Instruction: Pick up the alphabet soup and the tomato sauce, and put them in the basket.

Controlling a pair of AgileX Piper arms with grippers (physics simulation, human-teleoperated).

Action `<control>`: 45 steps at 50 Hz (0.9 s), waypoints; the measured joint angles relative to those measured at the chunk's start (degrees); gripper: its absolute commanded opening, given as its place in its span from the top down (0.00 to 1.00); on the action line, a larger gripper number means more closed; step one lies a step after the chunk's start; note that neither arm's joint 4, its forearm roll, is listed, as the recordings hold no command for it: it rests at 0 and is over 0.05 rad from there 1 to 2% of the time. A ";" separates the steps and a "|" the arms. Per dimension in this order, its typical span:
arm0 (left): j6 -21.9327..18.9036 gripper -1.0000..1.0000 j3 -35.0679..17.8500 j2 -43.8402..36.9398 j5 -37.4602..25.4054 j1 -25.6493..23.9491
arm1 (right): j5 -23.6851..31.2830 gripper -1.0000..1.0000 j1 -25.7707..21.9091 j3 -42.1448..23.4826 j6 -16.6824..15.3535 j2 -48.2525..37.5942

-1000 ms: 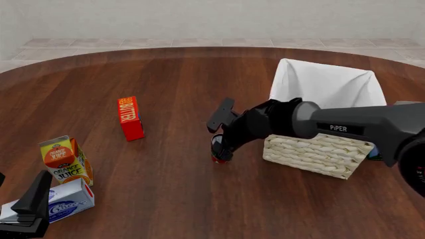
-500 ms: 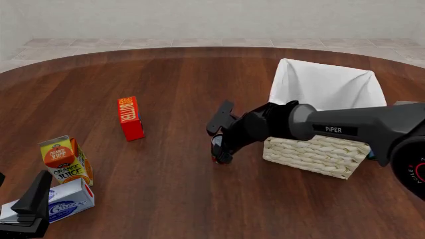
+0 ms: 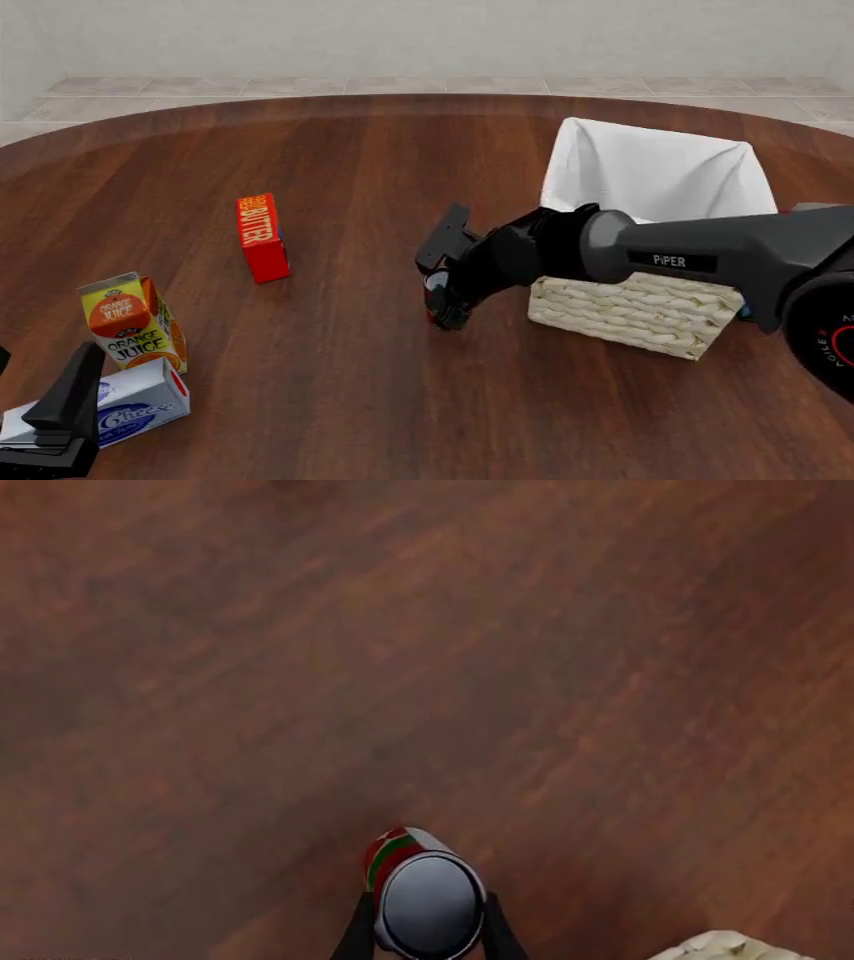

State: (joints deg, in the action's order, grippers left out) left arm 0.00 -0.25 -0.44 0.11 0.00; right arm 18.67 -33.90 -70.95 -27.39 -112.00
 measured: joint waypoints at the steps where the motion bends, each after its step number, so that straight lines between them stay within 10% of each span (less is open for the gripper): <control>1: 0.00 0.00 0.00 0.00 0.00 0.00 | 0.00 1.00 0.01 0.00 -0.12 0.00; 45: 0.00 0.00 0.00 0.00 0.00 0.00 | 2.52 1.00 -0.74 -0.55 -2.23 3.51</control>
State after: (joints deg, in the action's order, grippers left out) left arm 0.00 -0.25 -0.44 0.11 0.00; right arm 21.19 -34.64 -71.50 -29.62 -108.49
